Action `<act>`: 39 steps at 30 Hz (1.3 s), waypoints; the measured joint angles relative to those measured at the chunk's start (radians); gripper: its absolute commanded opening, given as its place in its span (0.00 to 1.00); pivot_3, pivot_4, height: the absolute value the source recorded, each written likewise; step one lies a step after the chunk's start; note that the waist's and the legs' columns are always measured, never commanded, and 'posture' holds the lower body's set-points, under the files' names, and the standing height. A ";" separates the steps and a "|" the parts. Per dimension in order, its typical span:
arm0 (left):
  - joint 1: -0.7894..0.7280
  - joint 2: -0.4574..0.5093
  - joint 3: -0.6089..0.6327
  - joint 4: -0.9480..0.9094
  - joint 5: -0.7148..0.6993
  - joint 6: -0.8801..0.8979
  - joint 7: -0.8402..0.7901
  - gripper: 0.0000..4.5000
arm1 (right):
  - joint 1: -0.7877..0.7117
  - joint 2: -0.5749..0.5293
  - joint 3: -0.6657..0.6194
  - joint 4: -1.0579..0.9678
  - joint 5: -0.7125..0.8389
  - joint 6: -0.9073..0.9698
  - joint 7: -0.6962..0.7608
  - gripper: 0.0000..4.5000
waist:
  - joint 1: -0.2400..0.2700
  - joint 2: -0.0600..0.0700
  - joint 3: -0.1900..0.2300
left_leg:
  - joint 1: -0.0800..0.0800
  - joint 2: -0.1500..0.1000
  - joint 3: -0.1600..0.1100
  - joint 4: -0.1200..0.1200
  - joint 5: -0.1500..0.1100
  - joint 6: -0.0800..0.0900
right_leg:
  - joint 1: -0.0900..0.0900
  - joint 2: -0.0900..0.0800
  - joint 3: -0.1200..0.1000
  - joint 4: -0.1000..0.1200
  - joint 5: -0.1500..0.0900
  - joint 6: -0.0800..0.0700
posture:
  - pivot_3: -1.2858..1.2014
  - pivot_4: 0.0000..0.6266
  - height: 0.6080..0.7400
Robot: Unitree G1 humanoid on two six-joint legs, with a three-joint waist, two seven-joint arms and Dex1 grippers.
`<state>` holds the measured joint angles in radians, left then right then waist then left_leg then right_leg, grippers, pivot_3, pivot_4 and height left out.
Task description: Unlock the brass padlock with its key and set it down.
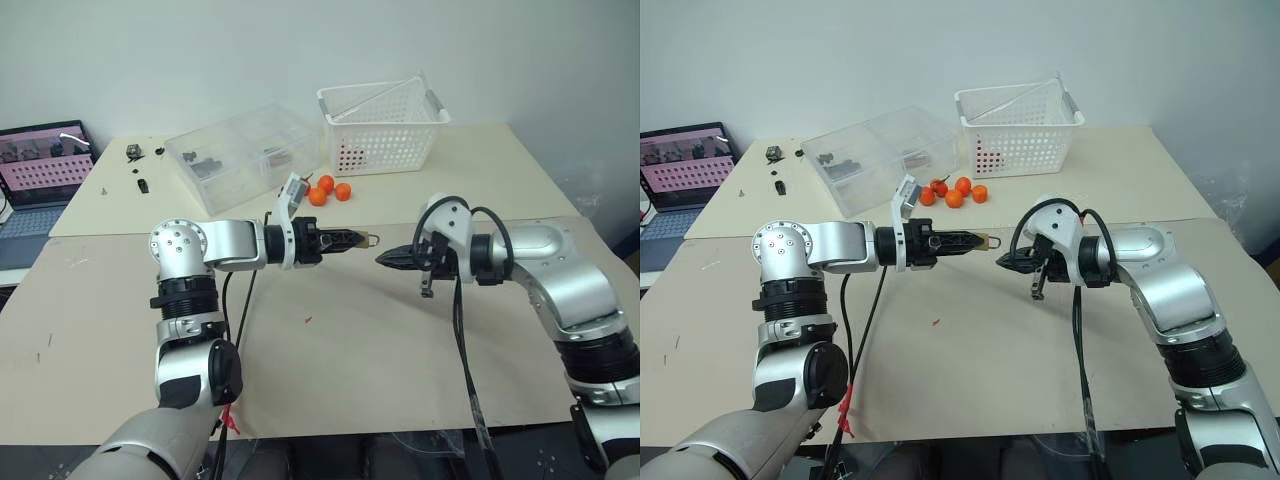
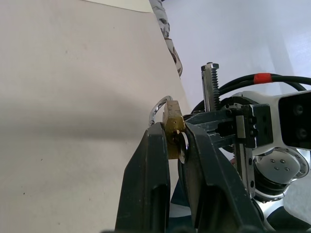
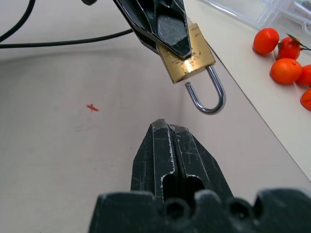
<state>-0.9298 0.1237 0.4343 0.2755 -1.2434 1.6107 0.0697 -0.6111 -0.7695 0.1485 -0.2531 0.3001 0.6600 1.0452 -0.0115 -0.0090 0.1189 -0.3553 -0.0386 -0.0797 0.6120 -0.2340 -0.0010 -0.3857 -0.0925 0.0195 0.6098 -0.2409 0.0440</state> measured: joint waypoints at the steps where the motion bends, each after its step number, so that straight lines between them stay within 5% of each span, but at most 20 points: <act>1: 0.000 -0.001 0.000 0.000 0.000 0.000 0.000 0.00 | 0.000 0.000 0.000 0.000 0.000 0.001 -0.003 0.01 | 0.000 0.000 0.000 | 0.000 0.000 0.000 0.000 0.000 0.000 | 0.000 0.000 0.000 0.000 0.000 0.000 | 0.52 0.24 1.00; 17: 0.000 0.003 -0.009 0.000 0.002 0.000 -0.001 0.00 | -0.055 0.016 0.009 0.144 -0.062 -0.113 -0.002 0.01 | -0.001 0.000 0.000 | 0.000 0.000 0.000 0.000 0.001 -0.001 | 0.000 0.000 0.000 0.000 0.000 0.000 | 0.52 0.24 1.00; 39: 0.000 0.001 -0.003 0.000 0.008 0.000 -0.004 0.00 | -0.091 0.033 0.036 0.061 -0.004 -0.010 0.021 0.01 | 0.000 0.000 0.000 | 0.000 0.000 0.000 -0.001 0.001 -0.001 | 0.000 0.000 0.000 0.000 0.000 0.000 | 0.52 0.24 1.00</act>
<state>-0.9302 0.1248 0.4309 0.2753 -1.2351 1.6106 0.0652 -0.7018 -0.7364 0.1847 -0.1917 0.2959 0.6504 1.0660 -0.0116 -0.0091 0.1189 -0.3553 -0.0386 -0.0799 0.6113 -0.2334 -0.0021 -0.3859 -0.0928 0.0197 0.6093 -0.2408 0.0440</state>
